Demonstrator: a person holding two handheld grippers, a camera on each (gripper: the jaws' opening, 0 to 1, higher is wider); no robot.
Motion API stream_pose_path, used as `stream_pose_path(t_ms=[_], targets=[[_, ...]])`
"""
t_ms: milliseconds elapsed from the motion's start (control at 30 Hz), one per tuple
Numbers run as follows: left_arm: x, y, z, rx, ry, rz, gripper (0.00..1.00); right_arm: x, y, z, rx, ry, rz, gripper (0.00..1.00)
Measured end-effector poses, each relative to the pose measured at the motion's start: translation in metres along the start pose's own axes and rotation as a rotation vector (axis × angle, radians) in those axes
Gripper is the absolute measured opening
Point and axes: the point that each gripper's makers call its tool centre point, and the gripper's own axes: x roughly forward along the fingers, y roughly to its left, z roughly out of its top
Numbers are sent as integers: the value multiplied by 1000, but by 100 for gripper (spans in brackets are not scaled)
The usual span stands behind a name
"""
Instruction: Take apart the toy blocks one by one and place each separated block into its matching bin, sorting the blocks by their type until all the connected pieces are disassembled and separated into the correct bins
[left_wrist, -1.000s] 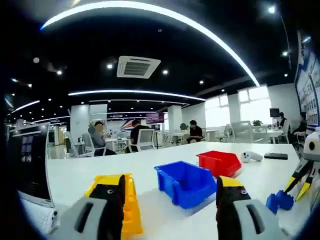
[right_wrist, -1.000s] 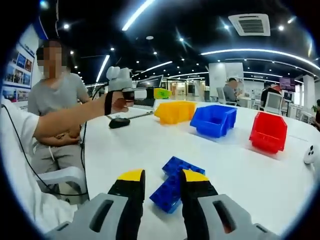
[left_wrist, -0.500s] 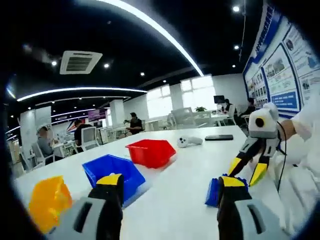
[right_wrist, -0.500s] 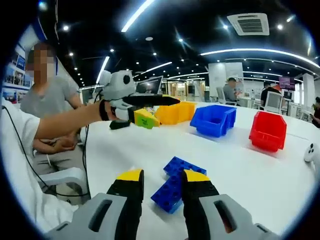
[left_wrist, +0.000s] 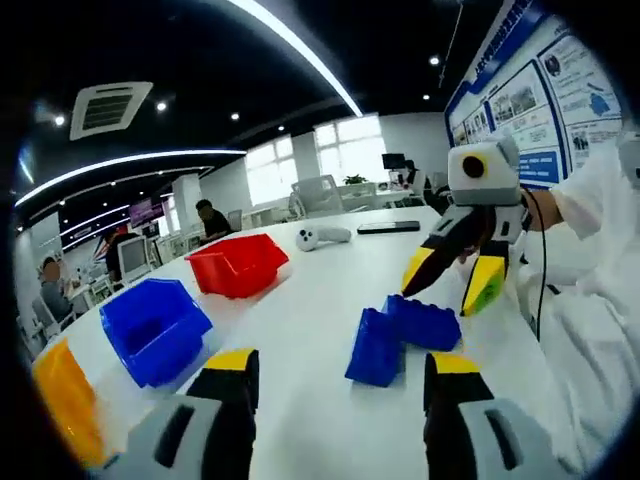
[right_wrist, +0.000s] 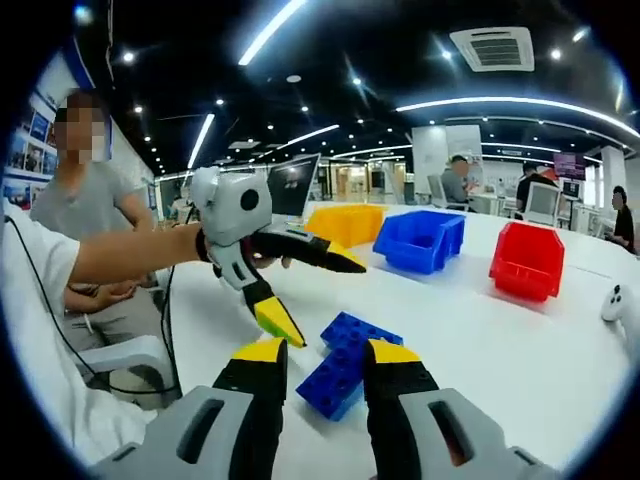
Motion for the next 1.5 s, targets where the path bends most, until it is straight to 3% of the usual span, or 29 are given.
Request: stream_pose_path(t_ms=[133, 333, 467, 567, 800, 967, 1067, 1200, 1333, 1400, 1500], targets=[[11, -8, -2, -3, 10, -20, 60, -1, -5, -2, 9, 8, -32, 36], [22, -11, -8, -38, 38, -11, 27, -2, -13, -11, 1, 50, -76, 44], [26, -16, -11, -74, 46, -21, 25, 3, -13, -23, 5, 93, -88, 44], [26, -19, -10, -57, 52, -15, 25, 5, -12, -27, -1, 106, -88, 43], [24, -24, -9, -53, 70, -2, 24, 3, -15, -28, -4, 116, -107, 35], [22, -24, -9, -44, 76, 5, 24, 1, -17, -28, 24, 125, -127, 31], [22, -24, -11, -56, 82, 3, 24, -2, -23, -28, 108, 121, -146, 29], [21, -24, -10, -63, 76, 2, 24, -2, -24, -28, 123, 114, -142, 27], [21, -23, -11, -65, 85, 3, 24, -2, -27, -25, 119, 99, -148, 26], [19, -17, -13, -7, 96, 28, 23, -4, -24, -15, 155, 59, -128, 23], [17, -17, -13, -15, 96, 22, 23, -7, -28, 0, 68, 37, -152, 24]])
